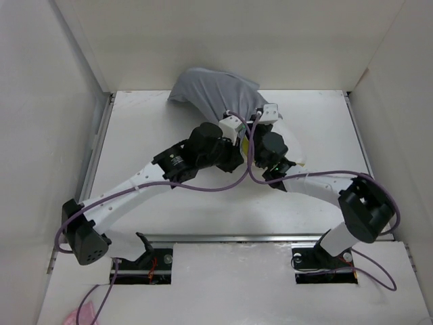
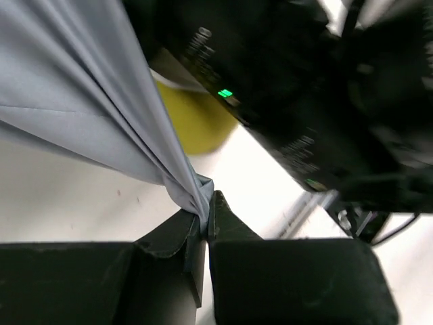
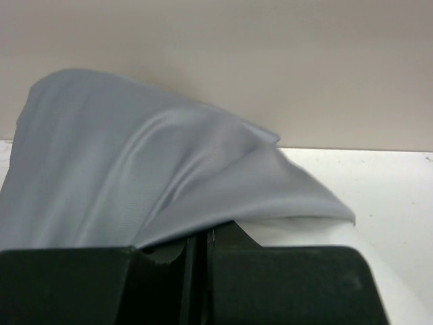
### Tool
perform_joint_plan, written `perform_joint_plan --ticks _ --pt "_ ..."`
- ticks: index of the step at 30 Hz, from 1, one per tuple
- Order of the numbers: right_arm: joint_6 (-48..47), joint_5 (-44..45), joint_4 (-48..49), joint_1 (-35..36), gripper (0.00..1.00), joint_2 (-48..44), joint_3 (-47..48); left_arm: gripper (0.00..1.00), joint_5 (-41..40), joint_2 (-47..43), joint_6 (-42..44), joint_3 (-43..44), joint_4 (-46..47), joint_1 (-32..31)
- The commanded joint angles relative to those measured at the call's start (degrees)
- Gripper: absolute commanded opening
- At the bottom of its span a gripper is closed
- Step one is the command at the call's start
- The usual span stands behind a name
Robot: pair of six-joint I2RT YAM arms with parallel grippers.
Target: Put the pillow into the pillowcase
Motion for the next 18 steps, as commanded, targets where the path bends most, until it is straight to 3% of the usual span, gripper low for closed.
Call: perform_joint_plan --ticks 1,9,12,14,15,16,17,18 --pt "-0.6 7.2 19.6 -1.2 0.0 2.3 5.2 0.0 8.0 -8.1 -4.5 3.9 -9.2 -4.9" --pt "6.4 13.1 14.5 1.1 0.0 10.1 8.6 0.0 13.0 -9.5 -10.8 0.1 -7.8 -4.9" --pt "6.9 8.2 10.9 1.1 0.02 11.3 7.8 0.0 10.3 -10.9 -12.6 0.1 -8.9 -4.9" --pt "8.1 -4.1 1.5 1.1 0.13 8.9 5.7 0.0 7.0 -10.9 -13.4 0.6 -11.6 -4.9" --pt "10.0 -8.4 -1.6 1.1 0.25 5.3 4.6 0.0 2.4 -10.9 -14.0 0.6 -13.0 -4.9" --pt "10.0 -13.1 -4.7 1.1 0.52 3.3 3.7 0.0 0.4 -10.9 -14.8 1.4 -15.8 -3.8" --pt "10.0 -21.5 -11.8 1.1 0.61 1.1 2.1 0.01 -1.4 -10.2 -15.3 2.2 -17.2 -3.2" --pt "11.2 -25.2 -15.5 1.1 0.67 -3.2 1.5 0.17 -4.5 -10.2 -15.9 2.2 -18.3 -2.7"
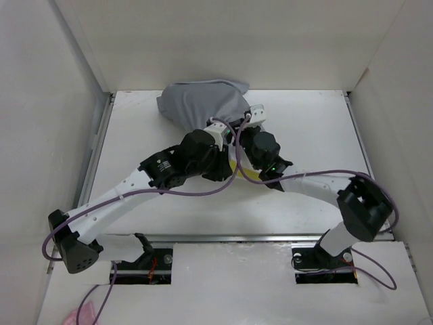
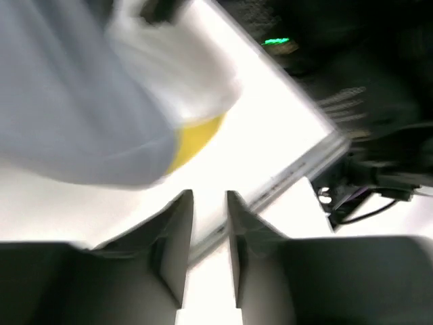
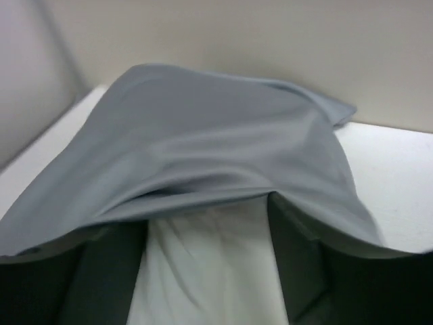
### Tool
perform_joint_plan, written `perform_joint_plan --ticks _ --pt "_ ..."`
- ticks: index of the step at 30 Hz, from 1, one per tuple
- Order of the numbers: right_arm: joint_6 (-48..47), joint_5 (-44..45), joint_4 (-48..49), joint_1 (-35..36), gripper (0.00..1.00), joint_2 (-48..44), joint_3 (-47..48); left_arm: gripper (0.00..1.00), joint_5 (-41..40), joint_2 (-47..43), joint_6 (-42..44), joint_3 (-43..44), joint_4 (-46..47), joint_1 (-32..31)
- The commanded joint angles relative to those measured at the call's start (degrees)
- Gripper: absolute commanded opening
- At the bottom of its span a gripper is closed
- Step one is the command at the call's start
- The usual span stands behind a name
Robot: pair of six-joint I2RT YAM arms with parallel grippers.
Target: Put the pillow into the pillowcase
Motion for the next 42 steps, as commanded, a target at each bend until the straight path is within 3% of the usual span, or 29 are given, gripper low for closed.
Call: perform_joint_plan --ticks 1,2,3,5,6,7,12,16,20,23,29,37,39,42 --pt "2.5 -18.9 -15.1 -1.7 0.78 -9.7 -1.2 0.27 -0.4 -3.6 -4.3 3.1 -5.0 -1.5" --pt "4.2 -23.0 -18.9 -1.7 0.81 -11.7 -1.9 0.38 -1.8 -3.6 -4.3 3.9 -6.7 -1.5" --pt "4.9 -24.9 -26.6 -1.7 0.84 -15.0 -1.9 0.59 -3.9 -3.6 -4.3 3.9 -6.7 -1.5" --pt "4.9 -26.0 -33.8 -1.7 0.87 -17.7 -1.9 0.74 -5.7 -3.6 -4.3 5.1 -7.9 -1.5" --pt "4.9 -26.0 -39.1 -1.7 0.87 -18.7 -2.4 0.96 -7.1 -3.6 -4.3 5.1 -7.9 -1.5" --pt "4.3 -24.4 -40.9 -1.7 0.87 -20.4 -3.3 1.0 -9.3 -3.6 -3.8 5.1 -7.9 -1.5" --pt "7.2 -16.9 -45.8 -7.9 0.92 -21.0 -5.0 1.0 -14.6 2.2 -2.5 7.1 -5.7 0.2" --pt "11.0 -21.9 -50.2 -16.6 0.93 -15.2 0.5 1.0 -17.4 10.8 -2.0 10.3 -5.7 1.5" --pt "13.1 -26.5 -52.9 -21.2 0.9 -8.3 3.3 1.0 -11.6 18.2 -2.5 10.7 -5.0 2.1" --pt "13.7 -31.0 -52.9 -21.2 0.84 -5.4 2.2 1.0 -6.2 20.6 -2.0 6.7 -0.3 2.1" --pt "13.1 -45.2 -49.2 -21.2 0.68 -2.5 -2.0 1.0 -9.8 25.9 -3.0 4.3 2.4 6.9" --pt "8.1 -56.0 -47.7 -10.8 0.67 -3.4 0.7 1.0 -16.4 26.4 -0.8 8.2 4.0 15.7" --pt "7.6 -54.8 -50.0 -11.9 0.67 -5.2 2.1 1.0 -20.2 24.3 1.3 8.9 3.2 16.2" --pt "9.8 -50.0 -53.3 -16.7 0.75 -8.7 4.2 1.0 -22.1 20.5 3.5 7.6 2.0 15.7"
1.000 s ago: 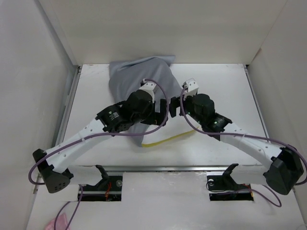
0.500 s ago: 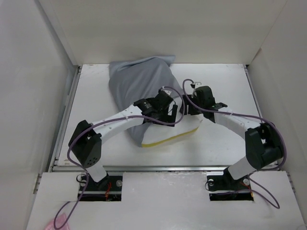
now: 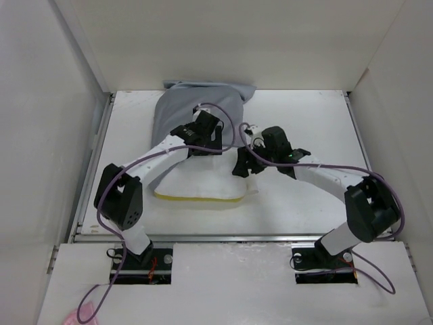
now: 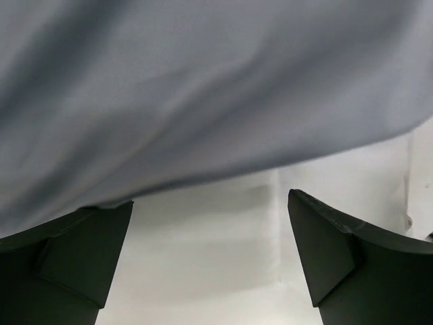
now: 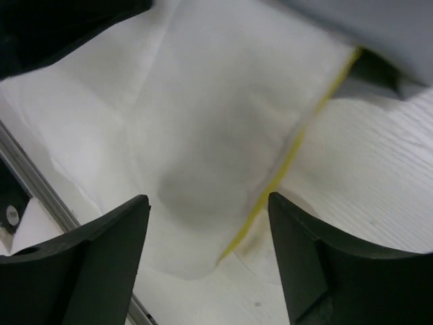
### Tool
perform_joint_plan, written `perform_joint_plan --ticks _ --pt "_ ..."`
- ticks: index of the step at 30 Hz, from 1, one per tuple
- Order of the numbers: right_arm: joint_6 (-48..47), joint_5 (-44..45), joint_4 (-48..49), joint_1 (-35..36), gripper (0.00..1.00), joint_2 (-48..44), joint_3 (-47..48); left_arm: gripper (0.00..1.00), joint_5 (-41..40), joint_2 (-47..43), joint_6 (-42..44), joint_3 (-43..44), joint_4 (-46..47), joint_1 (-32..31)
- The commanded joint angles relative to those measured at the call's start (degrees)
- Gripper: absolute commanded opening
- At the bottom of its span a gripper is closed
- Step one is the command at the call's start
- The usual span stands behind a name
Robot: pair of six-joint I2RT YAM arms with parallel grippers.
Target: Put the pillow into the pillowcase
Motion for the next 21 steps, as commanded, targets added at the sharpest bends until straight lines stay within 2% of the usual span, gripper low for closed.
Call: perform_joint_plan --ticks 1,5,9,11,14,18,20,21 --pt "2.2 2.2 -3.0 -5.4 0.78 -5.0 4.7 1.0 -4.0 -9.3 4.3 1.1 1.0 -2.8" --pt "7.5 11.2 -9.1 -15.4 0.8 -3.7 8.2 1.0 -0.5 -14.4 4.4 -5.0 1.0 -8.7" --pt "8.0 12.5 -10.3 -17.6 0.8 -1.7 10.1 1.0 5.6 -12.8 2.3 -6.4 1.6 -16.7" --pt "8.0 12.5 -8.1 -17.6 0.8 -1.7 10.1 1.0 4.5 -7.1 0.9 -5.3 1.0 -19.1" --pt "7.5 13.3 -8.1 -17.6 0.8 -1.1 10.6 1.0 -2.7 1.1 -5.0 1.9 -6.4 -19.7" --pt "6.9 13.3 -8.1 -17.6 0.8 -1.1 10.0 1.0 -4.7 15.8 -7.7 9.9 -10.7 -19.7" --pt "6.9 13.3 -7.5 -17.6 0.8 -1.1 8.6 1.0 -5.2 19.3 -8.4 11.7 -12.6 -19.7" --pt "6.2 13.3 -7.5 -17.6 0.8 -1.1 8.6 0.9 -5.8 20.5 -8.9 11.7 -13.2 -19.7"
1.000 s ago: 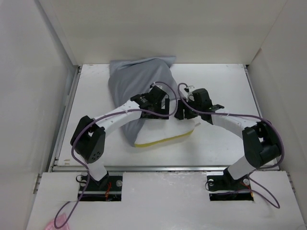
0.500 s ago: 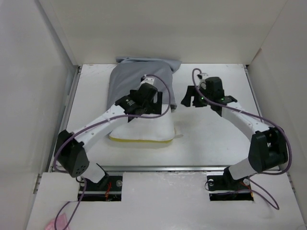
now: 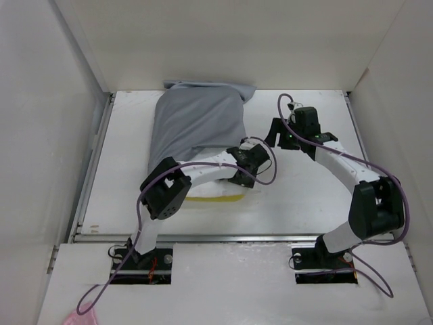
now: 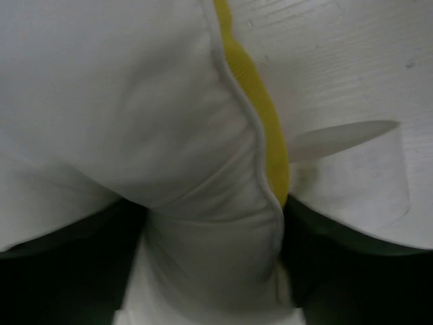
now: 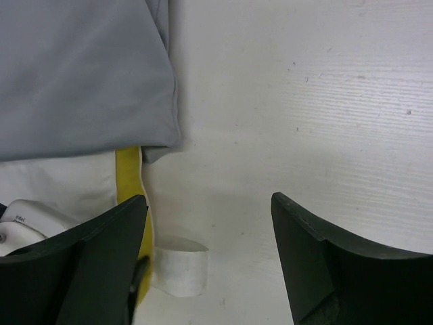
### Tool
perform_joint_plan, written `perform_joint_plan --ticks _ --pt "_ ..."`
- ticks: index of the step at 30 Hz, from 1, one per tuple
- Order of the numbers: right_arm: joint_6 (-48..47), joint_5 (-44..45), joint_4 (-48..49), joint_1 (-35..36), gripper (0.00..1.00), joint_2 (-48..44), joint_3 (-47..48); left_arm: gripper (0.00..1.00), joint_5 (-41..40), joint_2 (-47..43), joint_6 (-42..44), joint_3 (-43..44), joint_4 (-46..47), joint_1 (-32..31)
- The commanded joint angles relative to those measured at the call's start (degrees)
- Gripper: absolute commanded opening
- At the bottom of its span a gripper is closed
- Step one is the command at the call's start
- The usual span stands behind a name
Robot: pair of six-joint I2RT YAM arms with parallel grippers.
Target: Put the pillow into the pillowcase
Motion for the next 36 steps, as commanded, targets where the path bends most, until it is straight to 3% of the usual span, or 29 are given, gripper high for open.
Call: perform_joint_plan --ticks 1,3,10,17,20,25,27,29,33,36 --pt "-1.5 0.9 2.1 0.3 0.8 0.0 -0.4 0.57 -1.7 3.1 -4.9 1.2 -5.6 0.4" --pt "-3.0 -2.0 6.4 0.3 0.8 0.0 -2.8 0.0 -2.5 3.1 -6.0 -0.7 -5.6 0.4" --pt "-10.2 -13.2 16.5 3.5 0.78 3.2 -5.6 0.0 -7.7 -8.6 -6.0 -0.4 -4.6 1.4" --pt "-12.0 4.7 19.9 14.0 0.81 12.2 1.4 0.0 -8.9 -18.0 -1.1 0.8 -2.5 1.4" --pt "-8.3 6.5 23.0 14.0 0.81 16.6 5.8 0.0 -9.4 -18.7 -0.5 0.8 -3.0 1.4" --pt "-5.5 8.4 25.3 14.0 0.72 18.4 10.5 0.0 -9.9 -18.1 -0.5 0.8 -3.6 2.5" --pt "-5.4 9.1 26.5 14.0 0.58 18.9 11.7 0.0 -9.9 -17.6 -0.5 1.3 -3.6 2.5" --pt "-5.4 9.1 26.5 14.0 0.0 18.9 12.5 0.0 -10.5 -17.6 -0.5 1.9 -3.6 3.0" --pt "-7.8 2.7 22.9 14.5 0.0 14.2 10.2 0.0 -11.0 -14.5 -0.8 6.1 -0.3 5.8" --pt "-7.8 1.4 20.4 16.0 0.0 2.2 0.9 0.0 -13.3 -8.7 -3.6 10.0 0.2 9.1"
